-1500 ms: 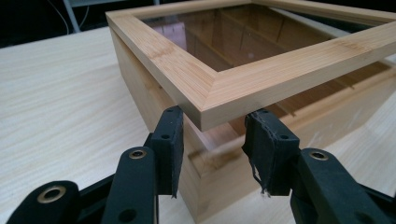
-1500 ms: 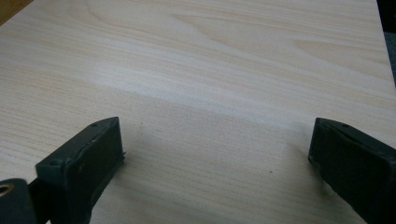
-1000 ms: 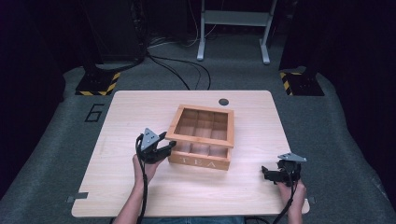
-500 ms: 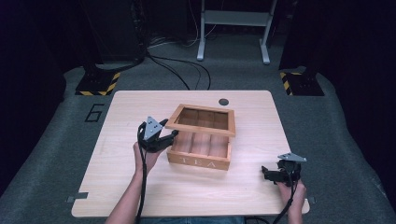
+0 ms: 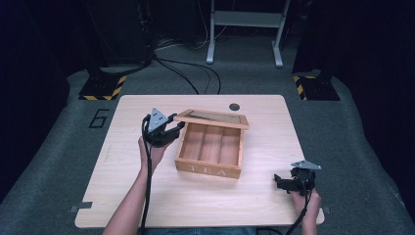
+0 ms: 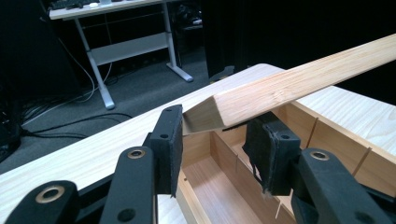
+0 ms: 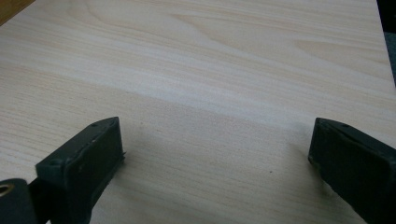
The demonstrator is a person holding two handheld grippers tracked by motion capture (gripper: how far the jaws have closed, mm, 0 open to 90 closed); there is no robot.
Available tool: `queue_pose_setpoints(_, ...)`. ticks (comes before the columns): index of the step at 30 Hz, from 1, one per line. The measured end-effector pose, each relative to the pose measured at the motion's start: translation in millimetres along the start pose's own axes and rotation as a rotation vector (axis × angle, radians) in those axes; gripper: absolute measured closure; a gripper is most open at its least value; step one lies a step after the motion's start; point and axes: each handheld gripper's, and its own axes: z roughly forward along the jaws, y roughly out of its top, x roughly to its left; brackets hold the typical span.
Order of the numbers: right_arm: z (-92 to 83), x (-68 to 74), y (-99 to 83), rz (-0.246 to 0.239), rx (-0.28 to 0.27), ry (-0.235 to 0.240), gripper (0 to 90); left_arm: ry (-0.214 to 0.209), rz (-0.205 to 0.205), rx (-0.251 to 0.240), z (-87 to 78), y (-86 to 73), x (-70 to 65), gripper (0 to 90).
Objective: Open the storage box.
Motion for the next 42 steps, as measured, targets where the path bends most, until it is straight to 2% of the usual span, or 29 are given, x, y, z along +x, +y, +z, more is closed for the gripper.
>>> queue_pose_setpoints(1,0.0,0.0,0.0,0.0,0.0,0.0,2.5,-0.001,-0.012,0.001,0.4,1.0,-0.3,57.3)
queue_pose_setpoints(3,0.0,0.0,0.0,0.0,0.0,0.0,2.5,0.003,-0.003,-0.003,1.2,2.4,1.2,58.2)
queue_pose_setpoints(12,0.0,0.2,0.1,0.004,0.001,0.0,2.5,-0.016,-0.027,0.004,4.4,10.1,8.3,60.5)
queue_pose_setpoints(17,0.0,0.2,0.1,0.003,0.001,0.0,2.5,-0.024,-0.025,0.02,6.0,15.4,11.7,61.0)
queue_pose_setpoints(21,0.0,0.2,0.1,0.004,0.0,0.0,2.5,-0.033,-0.043,0.023,8.7,21.1,15.0,61.0)
queue_pose_setpoints(27,0.0,0.2,0.1,0.004,0.001,0.0,2.5,-0.044,-0.047,0.042,13.4,31.4,20.6,61.0)
queue_pose_setpoints(42,-0.1,-0.4,0.1,-0.003,0.001,0.002,2.5,-0.05,-0.067,0.053,20.1,42.5,26.6,61.2)
